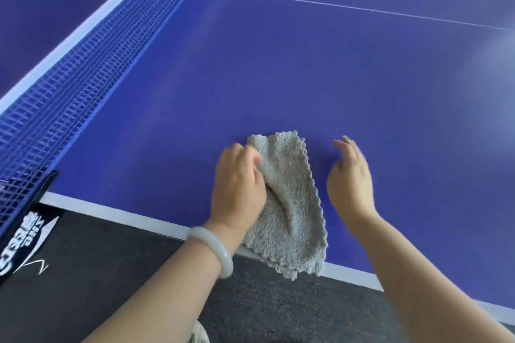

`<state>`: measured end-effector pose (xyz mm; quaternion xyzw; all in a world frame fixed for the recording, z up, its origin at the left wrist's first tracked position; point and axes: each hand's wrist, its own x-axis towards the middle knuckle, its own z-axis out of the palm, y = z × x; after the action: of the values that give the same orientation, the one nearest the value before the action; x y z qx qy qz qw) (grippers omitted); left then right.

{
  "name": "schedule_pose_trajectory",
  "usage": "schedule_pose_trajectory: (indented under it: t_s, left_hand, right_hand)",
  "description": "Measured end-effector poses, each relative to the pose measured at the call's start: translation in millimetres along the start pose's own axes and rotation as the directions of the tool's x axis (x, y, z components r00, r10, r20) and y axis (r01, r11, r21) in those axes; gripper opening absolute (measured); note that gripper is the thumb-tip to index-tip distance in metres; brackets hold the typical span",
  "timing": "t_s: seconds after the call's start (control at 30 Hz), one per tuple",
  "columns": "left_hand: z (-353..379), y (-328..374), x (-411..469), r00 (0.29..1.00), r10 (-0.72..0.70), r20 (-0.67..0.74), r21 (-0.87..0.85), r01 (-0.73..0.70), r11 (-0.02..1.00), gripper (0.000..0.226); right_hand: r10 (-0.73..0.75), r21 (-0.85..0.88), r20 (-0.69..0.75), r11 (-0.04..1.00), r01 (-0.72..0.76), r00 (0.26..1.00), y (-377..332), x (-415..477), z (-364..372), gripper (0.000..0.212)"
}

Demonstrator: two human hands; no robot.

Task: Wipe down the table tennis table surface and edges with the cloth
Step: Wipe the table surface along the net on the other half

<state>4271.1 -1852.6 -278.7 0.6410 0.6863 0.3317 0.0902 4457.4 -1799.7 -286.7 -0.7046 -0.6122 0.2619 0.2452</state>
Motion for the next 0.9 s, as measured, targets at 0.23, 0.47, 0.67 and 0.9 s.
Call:
schedule_pose_trajectory:
  t_s: [0.23,0.47,0.67,0.9]
  left_hand:
    - [30,31,-22,0.972,0.036,0.23,0.271,-0.1,0.957,0.04]
    - [53,20,-2,0.941,0.037,0.337,0.244,-0.125,0.962,0.064]
    - [42,10,-19,0.953,-0.06,0.298,0.302,-0.035,0.953,0.062]
    - [15,13,-29,0.983,-0.072,0.167,0.129,0.051,0.99,0.076]
  right_hand:
    - [-0.049,-0.262,-0.054,0.965,0.033,0.997,8,16,23,0.056]
    - [-0.086,-0.228,0.002,0.97,0.085,0.996,8,14,17,0.054]
    - [-0.058,-0.237,-0.04,0.97,0.047,0.997,11,19,17,0.06]
    - [-0.041,-0.223,-0.054,0.974,0.028,0.998,10,17,18,0.06]
